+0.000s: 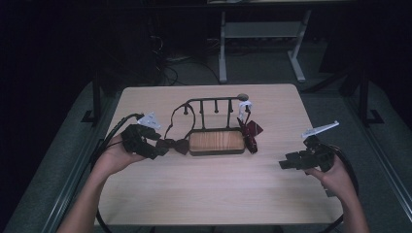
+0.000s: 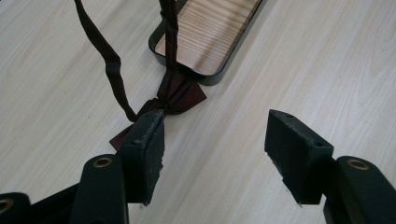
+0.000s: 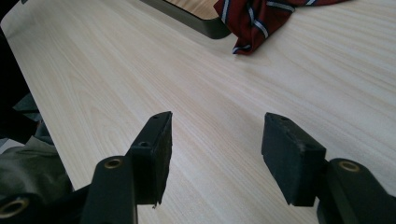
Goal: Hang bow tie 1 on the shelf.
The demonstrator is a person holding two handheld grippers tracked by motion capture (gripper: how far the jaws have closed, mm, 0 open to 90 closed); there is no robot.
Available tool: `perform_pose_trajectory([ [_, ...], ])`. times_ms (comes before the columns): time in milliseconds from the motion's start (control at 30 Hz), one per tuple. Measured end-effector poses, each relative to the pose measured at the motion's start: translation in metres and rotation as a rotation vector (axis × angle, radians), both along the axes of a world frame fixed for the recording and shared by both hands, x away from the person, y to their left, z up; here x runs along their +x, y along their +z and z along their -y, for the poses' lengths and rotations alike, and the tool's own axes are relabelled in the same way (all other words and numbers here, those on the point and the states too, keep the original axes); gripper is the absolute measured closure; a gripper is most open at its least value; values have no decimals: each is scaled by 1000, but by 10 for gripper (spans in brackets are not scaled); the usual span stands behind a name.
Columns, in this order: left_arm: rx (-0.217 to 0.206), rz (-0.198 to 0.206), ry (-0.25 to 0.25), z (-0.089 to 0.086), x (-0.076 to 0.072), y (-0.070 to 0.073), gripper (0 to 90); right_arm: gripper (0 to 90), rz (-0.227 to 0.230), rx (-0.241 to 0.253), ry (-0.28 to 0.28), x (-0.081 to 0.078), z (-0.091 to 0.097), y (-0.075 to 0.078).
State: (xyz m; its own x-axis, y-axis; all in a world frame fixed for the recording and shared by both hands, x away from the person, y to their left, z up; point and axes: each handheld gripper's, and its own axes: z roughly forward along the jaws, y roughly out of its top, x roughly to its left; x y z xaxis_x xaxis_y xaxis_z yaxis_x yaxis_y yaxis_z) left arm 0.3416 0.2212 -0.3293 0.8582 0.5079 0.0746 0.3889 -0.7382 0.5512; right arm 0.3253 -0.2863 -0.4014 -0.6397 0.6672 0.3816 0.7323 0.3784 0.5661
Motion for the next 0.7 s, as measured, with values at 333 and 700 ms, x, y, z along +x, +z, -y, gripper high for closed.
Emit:
perform_pose_trajectory([
  [333, -6, -8, 0, -3, -7, -11, 379, 428, 0, 0, 3, 0, 0, -1],
  [700, -16, -4, 11, -7, -17, -28, 364, 428, -3, -6, 5, 0, -3, -2],
])
